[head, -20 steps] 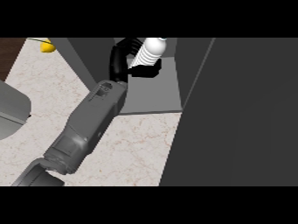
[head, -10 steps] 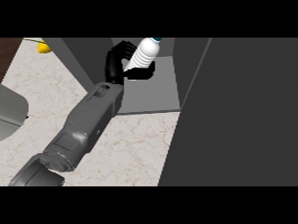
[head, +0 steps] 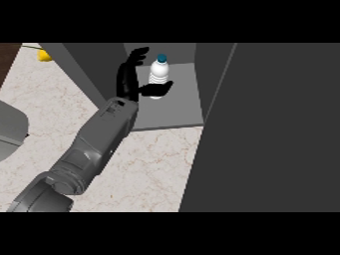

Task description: Pick up the bottled water, place it into the cabinet and close the cabinet

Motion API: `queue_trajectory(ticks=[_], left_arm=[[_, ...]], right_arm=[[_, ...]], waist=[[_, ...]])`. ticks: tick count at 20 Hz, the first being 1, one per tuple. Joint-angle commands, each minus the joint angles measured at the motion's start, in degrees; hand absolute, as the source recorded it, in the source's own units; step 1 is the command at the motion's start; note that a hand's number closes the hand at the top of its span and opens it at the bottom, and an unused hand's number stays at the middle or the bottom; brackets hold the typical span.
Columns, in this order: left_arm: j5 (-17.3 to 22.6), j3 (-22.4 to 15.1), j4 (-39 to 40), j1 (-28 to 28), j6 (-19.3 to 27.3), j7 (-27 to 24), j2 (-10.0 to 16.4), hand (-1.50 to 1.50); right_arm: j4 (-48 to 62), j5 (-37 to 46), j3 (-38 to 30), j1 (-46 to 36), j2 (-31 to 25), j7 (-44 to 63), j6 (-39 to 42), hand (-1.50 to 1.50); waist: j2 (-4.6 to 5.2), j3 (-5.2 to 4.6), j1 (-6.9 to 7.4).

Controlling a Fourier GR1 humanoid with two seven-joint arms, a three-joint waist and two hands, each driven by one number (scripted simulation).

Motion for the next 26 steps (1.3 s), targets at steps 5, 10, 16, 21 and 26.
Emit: queue_trajectory(ticks=[5,10,16,21,26], left_arm=[[-1.9,-1.0,2.7,-1.3,6.1,1.1,-0.1,-1.50],[-1.0,0.2,1.1,1.3,4.5,-1.8,-1.0,-1.50],[0.0,1.6,-2.6,1.2,-2.9,-6.2,-1.0,-1.50],[4.6,5.6,-8.2,2.6,-15.5,-13.1,-1.0,1.50],[7.2,5.4,-9.3,3.7,-22.4,-15.5,-1.0,1.50]], right_arm=[[-4.0,1.6,1.8,1.0,-1.7,0.3,1.1,-1.50],[-4.2,1.1,2.7,1.8,-2.0,0.3,1.1,-1.50],[-4.1,-0.4,1.8,2.1,-1.9,-0.9,0.6,-1.50],[-3.3,-0.4,1.5,1.5,-2.0,-0.2,0.5,-1.50],[-5.0,1.0,0.3,0.0,-1.3,3.1,-0.4,-1.50]], waist=[[0.33,-0.07,-0.98],[0.26,-0.10,-0.81],[0.01,-0.07,0.09],[-0.22,-0.15,0.83],[-0.75,-0.09,1.59]])
